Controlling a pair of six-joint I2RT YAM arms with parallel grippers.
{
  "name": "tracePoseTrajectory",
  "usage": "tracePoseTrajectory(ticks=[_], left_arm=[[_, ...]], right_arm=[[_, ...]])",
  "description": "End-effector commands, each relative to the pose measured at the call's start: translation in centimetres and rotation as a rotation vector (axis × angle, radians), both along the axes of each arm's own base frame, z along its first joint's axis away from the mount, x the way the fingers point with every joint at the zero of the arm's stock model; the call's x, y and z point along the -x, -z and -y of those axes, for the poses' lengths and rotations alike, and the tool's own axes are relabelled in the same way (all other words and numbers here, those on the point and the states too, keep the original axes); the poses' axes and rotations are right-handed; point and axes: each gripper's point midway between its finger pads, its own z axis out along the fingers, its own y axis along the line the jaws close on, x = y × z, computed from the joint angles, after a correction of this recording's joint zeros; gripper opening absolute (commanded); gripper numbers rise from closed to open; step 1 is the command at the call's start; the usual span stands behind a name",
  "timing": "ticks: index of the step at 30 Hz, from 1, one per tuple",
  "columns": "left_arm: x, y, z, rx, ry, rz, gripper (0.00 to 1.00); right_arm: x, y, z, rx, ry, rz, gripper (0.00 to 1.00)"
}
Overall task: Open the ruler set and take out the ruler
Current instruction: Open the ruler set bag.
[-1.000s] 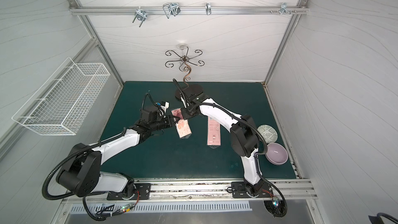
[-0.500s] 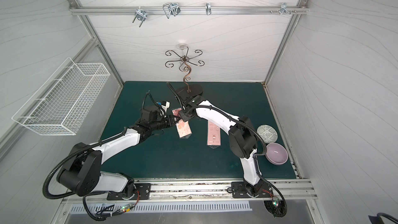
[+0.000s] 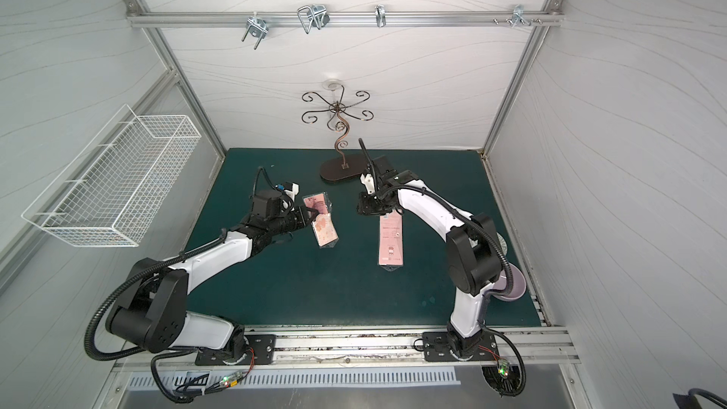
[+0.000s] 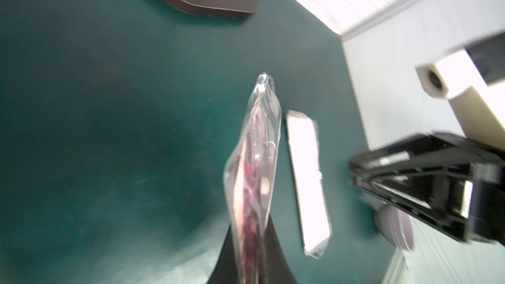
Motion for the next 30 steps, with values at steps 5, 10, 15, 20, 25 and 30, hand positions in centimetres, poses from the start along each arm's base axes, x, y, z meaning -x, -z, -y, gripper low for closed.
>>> tracePoseTrajectory(ticks=[5,10,15,20,25,30], left_arm=[[-0.4,-0.9,-0.3,-0.022,-0.025,0.036,0.0],[-0.4,-1.0,-0.3,-0.021,-0.027,0.04,0.0],[-0.3,-1.5,0.0,0.008,-0.019,0.048,0.0],[-0.1,-1.9,0.5,0.035,-0.013,0.048,0.0],[0.0,-2.2,1.2,0.055,-0.003,0.053,0.0],[0.0,-2.4,1.7,0.067,0.005,0.053,0.0]], right_arm=[[1.6,-0.7,-2.6,-0.074,-0.002,-0.033,0.48],[2.5,-1.0,-5.0,-0.114,-0.033,-0.036,0.56],[1.2,0.5,-6.2,-0.112,0.022,-0.043,0.58],[0.5,1.2,-7.3,-0.124,0.012,-0.045,0.59],[0.6,1.4,-8.7,-0.145,-0.011,-0.058,0.59],[0.2,2.0,-9.4,-0.162,0.006,-0.085,0.59]])
